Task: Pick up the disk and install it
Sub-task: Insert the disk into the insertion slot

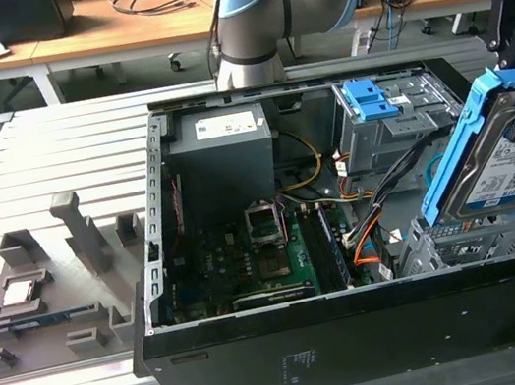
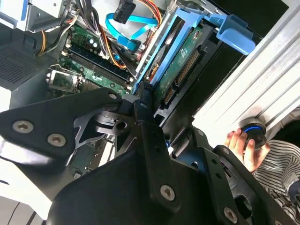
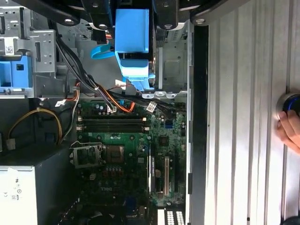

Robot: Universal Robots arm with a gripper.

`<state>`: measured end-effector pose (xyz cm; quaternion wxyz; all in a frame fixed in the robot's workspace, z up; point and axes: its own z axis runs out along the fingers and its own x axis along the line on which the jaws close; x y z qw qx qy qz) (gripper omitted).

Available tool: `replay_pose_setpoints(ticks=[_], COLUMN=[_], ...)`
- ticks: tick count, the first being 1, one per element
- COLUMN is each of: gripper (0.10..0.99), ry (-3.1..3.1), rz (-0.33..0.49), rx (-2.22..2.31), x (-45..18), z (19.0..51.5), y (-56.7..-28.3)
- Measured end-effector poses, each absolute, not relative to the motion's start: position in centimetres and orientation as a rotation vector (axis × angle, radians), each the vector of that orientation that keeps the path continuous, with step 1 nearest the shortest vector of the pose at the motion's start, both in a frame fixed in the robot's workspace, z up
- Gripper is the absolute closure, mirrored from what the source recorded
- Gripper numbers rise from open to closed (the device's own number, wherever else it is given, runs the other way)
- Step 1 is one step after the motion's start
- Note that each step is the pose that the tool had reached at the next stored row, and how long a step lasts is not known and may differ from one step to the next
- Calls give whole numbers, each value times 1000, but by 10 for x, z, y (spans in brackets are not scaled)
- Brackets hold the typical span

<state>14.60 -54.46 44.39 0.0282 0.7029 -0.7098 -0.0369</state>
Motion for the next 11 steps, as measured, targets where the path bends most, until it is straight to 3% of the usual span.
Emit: replay_pose_setpoints(ticks=[11], gripper=[722], ry=[-2177], rz=[-113], rx=[2183], x=[143], z=[433], y=[-545])
